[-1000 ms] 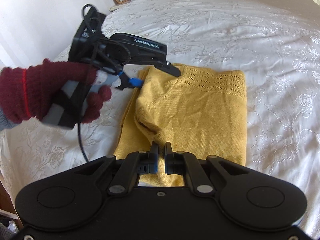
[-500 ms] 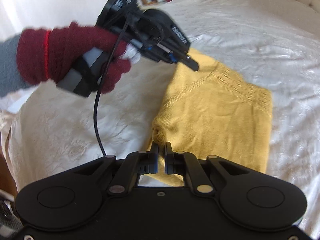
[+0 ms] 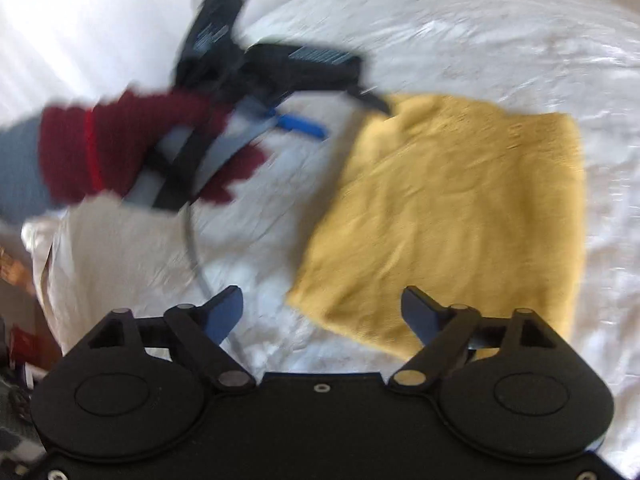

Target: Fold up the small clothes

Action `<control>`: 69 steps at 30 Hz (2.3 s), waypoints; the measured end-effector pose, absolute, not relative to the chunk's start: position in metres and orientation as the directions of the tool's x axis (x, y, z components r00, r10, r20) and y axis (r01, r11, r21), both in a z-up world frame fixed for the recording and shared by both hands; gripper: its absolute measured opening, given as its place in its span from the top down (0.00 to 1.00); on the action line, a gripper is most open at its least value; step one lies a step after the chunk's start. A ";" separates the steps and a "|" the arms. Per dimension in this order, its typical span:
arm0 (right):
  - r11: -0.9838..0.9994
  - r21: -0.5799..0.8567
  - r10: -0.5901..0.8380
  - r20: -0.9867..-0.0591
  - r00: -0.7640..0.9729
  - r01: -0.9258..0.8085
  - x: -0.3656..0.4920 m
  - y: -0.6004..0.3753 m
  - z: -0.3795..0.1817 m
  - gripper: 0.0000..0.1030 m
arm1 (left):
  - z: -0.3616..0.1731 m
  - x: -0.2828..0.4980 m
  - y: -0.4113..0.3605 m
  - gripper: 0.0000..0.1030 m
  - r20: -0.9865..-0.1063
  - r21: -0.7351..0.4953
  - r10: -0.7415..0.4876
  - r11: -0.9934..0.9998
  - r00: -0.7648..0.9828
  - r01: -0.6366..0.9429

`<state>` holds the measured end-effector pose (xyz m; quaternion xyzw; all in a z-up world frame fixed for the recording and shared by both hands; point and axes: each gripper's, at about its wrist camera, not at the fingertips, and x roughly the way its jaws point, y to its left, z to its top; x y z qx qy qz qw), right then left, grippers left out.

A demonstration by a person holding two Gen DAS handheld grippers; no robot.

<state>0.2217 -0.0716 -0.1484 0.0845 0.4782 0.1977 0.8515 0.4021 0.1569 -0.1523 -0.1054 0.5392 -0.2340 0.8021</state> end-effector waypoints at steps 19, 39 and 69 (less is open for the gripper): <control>0.809 0.575 0.472 -0.760 0.447 0.123 0.335 -0.206 -0.215 0.00 | -0.191 0.332 0.118 0.00 -0.829 -0.489 -0.534 0.837 0.167 0.246; 0.777 0.589 0.480 -0.783 0.396 0.223 0.373 -0.180 -0.232 0.56 | -0.190 0.363 0.117 0.77 -0.795 -0.523 -0.555 0.831 0.244 0.186; 0.907 0.353 0.223 -0.866 0.448 0.230 0.141 -0.181 -0.146 0.54 | -0.144 0.182 0.093 0.72 -0.881 -0.317 -0.424 0.859 0.210 0.403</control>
